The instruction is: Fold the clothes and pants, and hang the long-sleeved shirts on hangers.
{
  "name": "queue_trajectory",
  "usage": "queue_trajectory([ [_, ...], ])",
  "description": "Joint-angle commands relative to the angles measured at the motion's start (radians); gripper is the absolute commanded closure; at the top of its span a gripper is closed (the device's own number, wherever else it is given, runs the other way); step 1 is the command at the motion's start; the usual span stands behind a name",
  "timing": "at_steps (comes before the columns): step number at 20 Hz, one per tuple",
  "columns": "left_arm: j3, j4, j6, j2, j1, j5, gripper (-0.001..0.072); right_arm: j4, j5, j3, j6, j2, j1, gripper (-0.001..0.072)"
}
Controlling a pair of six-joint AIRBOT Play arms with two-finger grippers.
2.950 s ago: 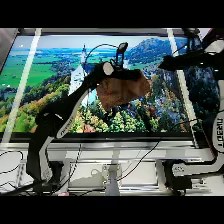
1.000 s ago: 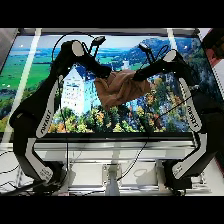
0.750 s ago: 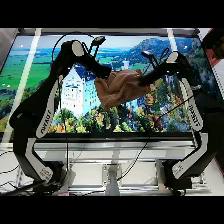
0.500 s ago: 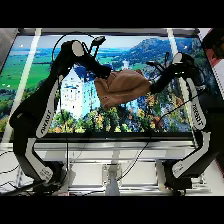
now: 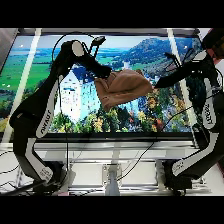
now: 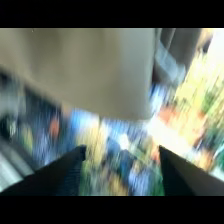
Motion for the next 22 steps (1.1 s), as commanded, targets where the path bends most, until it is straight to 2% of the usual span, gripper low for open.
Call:
queue_trajectory([
  [1, 0.000, 0.000, 0.000, 0.000, 0.000, 0.000, 0.0696, 0.089, -0.153, 0.000, -0.020, -0.003, 0.014, 0.0143],
  [2, 0.000, 0.000, 0.000, 0.000, 0.000, 0.000, 0.0696, 0.075, -0.166, 0.000, -0.046, -0.006, 0.035, 0.0142],
  [8, 0.000, 0.000, 0.000, 0.000, 0.000, 0.000, 0.0696, -0.076, -0.396, 0.001, -0.043, -0.047, 0.175, 0.0136],
  [11, 0.000, 0.000, 0.000, 0.000, 0.000, 0.000, 0.0697, -0.169, -0.481, 0.016, 0.013, -0.082, 0.231, 0.0138],
  [15, 0.000, 0.000, 0.001, -0.007, 0.000, 0.000, 0.0696, -0.209, -0.493, 0.069, 0.121, -0.130, 0.244, 0.0165],
  [18, 0.000, -0.001, 0.000, -0.027, 0.000, -0.004, 0.0696, -0.224, -0.439, 0.124, 0.229, -0.174, 0.224, 0.0165],
  [22, 0.000, -0.035, 0.001, -0.043, 0.000, -0.012, 0.0696, -0.222, -0.364, 0.143, 0.295, -0.204, 0.196, 0.0165],
])
